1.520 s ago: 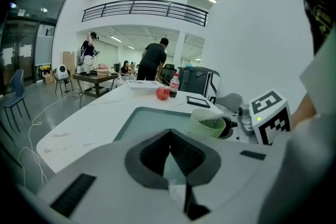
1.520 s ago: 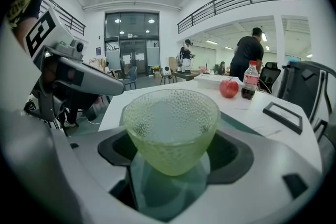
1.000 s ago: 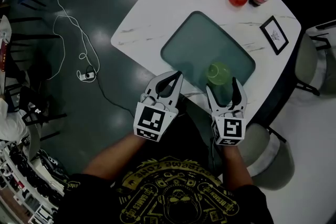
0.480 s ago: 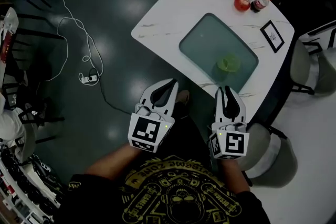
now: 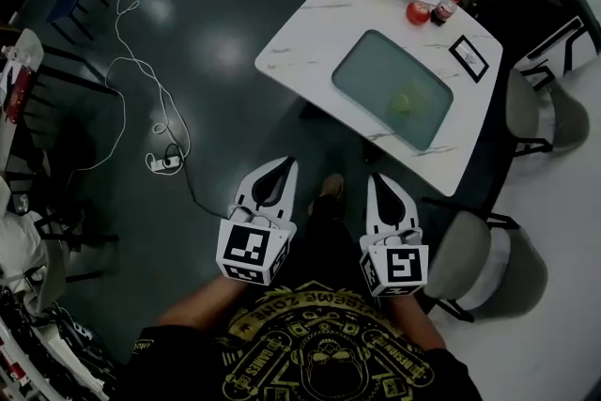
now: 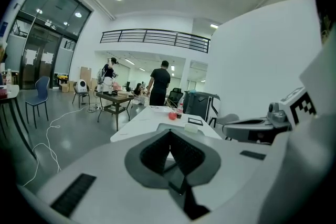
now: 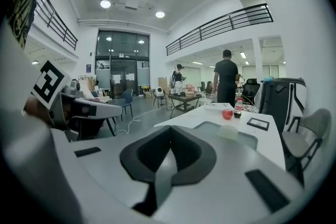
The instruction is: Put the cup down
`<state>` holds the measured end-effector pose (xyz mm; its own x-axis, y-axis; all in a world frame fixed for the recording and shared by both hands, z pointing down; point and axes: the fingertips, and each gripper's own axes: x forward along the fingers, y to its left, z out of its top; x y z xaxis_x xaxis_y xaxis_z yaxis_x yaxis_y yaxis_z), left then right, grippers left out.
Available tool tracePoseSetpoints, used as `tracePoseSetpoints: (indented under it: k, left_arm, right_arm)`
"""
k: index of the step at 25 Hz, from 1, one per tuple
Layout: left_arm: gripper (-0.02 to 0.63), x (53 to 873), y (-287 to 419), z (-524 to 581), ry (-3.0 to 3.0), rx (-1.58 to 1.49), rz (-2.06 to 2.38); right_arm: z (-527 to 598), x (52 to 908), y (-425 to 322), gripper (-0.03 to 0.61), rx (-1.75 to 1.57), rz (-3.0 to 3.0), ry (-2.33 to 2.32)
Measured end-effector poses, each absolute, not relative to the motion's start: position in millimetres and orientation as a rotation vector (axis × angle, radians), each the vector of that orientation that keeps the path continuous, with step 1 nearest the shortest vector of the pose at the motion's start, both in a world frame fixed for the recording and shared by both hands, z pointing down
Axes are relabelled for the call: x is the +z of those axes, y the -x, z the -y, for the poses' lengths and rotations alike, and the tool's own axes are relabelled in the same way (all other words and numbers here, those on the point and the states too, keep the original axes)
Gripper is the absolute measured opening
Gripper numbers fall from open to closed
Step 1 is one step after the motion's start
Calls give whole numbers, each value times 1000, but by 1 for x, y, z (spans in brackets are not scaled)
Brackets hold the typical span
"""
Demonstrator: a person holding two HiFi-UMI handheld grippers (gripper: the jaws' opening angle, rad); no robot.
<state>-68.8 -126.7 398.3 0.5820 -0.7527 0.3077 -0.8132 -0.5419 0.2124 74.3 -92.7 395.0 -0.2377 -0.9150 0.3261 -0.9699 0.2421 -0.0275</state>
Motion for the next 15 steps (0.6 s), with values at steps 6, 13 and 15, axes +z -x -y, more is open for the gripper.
tracePoseSetpoints:
  k: [6, 13, 15]
  left_arm:
    - [11, 388, 90, 76, -2536, 243, 1226]
    - [11, 375, 96, 42, -2552, 199, 1199]
    - [11, 369, 92, 36, -2564, 187, 1213]
  right_arm:
    - [38, 387, -43, 6, 327, 2247, -1761]
    - [1, 370, -32, 6, 323, 2254, -1746]
    - [-4, 368, -36, 6, 329, 2266, -1736]
